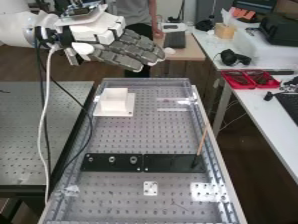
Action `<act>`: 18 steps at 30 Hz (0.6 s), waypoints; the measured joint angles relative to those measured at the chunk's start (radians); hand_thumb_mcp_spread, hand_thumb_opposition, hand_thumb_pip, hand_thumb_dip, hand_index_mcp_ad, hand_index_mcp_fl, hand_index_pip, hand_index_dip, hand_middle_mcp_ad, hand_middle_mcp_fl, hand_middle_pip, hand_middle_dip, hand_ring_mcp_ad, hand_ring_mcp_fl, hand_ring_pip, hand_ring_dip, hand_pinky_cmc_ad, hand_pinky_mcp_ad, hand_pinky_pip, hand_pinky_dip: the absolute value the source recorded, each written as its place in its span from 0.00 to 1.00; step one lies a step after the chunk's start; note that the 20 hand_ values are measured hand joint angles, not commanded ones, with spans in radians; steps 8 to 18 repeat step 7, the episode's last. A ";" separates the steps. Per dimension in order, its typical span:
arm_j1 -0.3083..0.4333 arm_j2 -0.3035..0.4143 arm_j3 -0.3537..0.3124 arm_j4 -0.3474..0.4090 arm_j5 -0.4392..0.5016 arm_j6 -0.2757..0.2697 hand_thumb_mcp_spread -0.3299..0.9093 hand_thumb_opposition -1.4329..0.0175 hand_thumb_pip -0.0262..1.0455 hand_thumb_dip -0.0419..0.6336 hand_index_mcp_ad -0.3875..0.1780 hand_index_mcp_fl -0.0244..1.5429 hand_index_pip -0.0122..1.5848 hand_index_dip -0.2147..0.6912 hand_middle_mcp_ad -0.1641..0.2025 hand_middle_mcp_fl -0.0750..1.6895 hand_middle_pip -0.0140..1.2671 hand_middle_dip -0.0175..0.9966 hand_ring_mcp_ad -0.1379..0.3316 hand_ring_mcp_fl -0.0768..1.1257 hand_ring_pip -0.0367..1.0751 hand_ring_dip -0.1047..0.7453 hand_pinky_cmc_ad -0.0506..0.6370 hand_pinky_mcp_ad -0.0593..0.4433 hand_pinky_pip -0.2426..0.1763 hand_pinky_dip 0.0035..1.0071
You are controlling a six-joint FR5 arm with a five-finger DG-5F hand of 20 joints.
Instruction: Grab the pcb board and place it in the clear container
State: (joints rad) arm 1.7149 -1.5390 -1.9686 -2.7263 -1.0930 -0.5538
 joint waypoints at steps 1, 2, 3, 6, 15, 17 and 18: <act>-0.005 0.000 0.002 0.000 -0.003 -0.004 0.64 0.47 0.40 0.41 0.44 0.35 0.06 0.56 0.62 0.17 0.10 0.19 0.67 0.09 0.12 0.19 0.56 0.41 0.43 0.18; -0.007 0.000 0.002 0.000 -0.005 -0.005 0.62 0.47 0.40 0.39 0.44 0.34 0.06 0.56 0.62 0.17 0.10 0.19 0.67 0.09 0.12 0.19 0.55 0.41 0.43 0.18; -0.010 -0.001 0.005 -0.002 -0.007 -0.008 0.62 0.47 0.40 0.39 0.44 0.34 0.06 0.56 0.62 0.17 0.10 0.19 0.67 0.09 0.12 0.19 0.55 0.41 0.43 0.19; -0.016 -0.004 0.008 -0.005 -0.012 -0.011 0.62 0.47 0.42 0.39 0.44 0.34 0.06 0.56 0.62 0.16 0.10 0.19 0.67 0.09 0.12 0.19 0.55 0.41 0.43 0.19; -0.018 -0.006 0.009 -0.006 -0.013 -0.011 0.61 0.48 0.43 0.39 0.44 0.34 0.06 0.56 0.62 0.17 0.10 0.19 0.67 0.09 0.12 0.19 0.56 0.41 0.43 0.19; -0.018 -0.006 0.009 -0.006 -0.013 -0.011 0.61 0.48 0.43 0.39 0.44 0.34 0.06 0.56 0.62 0.17 0.10 0.19 0.67 0.09 0.12 0.19 0.56 0.41 0.43 0.19; -0.018 -0.006 0.009 -0.006 -0.013 -0.011 0.61 0.48 0.43 0.39 0.44 0.34 0.06 0.56 0.62 0.17 0.10 0.19 0.67 0.09 0.12 0.19 0.56 0.41 0.43 0.19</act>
